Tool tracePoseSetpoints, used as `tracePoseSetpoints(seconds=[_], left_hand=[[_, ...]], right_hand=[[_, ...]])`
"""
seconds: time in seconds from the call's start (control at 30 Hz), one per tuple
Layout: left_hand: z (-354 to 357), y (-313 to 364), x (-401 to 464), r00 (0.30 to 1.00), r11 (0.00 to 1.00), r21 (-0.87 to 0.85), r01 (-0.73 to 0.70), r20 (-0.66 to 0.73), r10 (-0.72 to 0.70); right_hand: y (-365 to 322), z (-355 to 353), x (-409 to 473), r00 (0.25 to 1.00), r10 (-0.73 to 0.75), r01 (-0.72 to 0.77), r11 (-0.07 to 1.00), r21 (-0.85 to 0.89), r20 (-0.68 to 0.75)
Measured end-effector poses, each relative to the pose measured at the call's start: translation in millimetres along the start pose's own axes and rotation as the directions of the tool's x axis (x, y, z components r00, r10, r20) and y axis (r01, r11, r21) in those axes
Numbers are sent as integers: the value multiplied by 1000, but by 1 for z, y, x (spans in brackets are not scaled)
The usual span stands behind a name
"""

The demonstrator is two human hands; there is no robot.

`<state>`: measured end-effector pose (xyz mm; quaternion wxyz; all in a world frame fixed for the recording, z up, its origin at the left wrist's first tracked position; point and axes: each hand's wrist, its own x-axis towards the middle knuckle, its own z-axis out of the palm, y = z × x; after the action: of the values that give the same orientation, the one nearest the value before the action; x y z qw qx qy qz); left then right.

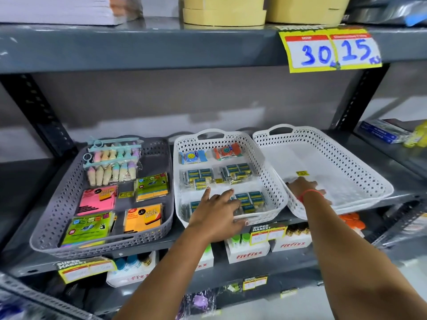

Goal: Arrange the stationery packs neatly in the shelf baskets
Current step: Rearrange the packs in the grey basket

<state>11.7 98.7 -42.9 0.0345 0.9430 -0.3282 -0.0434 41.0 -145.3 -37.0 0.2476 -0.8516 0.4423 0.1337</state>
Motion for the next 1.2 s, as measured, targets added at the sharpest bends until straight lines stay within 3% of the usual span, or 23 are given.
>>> tracePoseSetpoints(seconds=[0.13, 0.33, 0.47, 0.63, 0.77, 0.87, 1.03, 1.1, 1.2], left_hand=[[-1, 1, -1, 1000, 999, 34, 6, -9, -6], [-1, 0, -3, 998, 998, 67, 14, -66, -10], [1, -9, -11, 995, 991, 115, 64, -82, -54], [0, -24, -30, 986, 985, 140, 97, -151, -76], [-3, -42, -53, 963, 978, 130, 166, -236, -132], [-9, -68, -76, 922, 958, 87, 273, -309, -235], [-17, -113, -123, 833, 872, 37, 489, -316, -454], [-17, -129, -142, 783, 822, 14, 569, -314, -537], [-15, -147, -165, 720, 758, -11, 653, -303, -624]], right_hand=[[5, -4, 6, 992, -126, 125, 991, -37, -26], [5, 0, -1, 975, -127, 137, 989, 47, -184], [-15, -13, -15, 885, -193, 272, 953, 135, -424], [-71, -13, -51, 745, -399, 533, 838, 118, -535], [-126, 8, -92, 674, -615, 706, 700, 108, -409], [-158, 34, -126, 567, -742, 811, 579, 84, -359], [-202, 88, -183, 390, -879, 920, 362, 149, -273], [-215, 111, -204, 318, -923, 948, 302, 103, -218], [-229, 141, -229, 271, -960, 961, 266, 77, -73]])
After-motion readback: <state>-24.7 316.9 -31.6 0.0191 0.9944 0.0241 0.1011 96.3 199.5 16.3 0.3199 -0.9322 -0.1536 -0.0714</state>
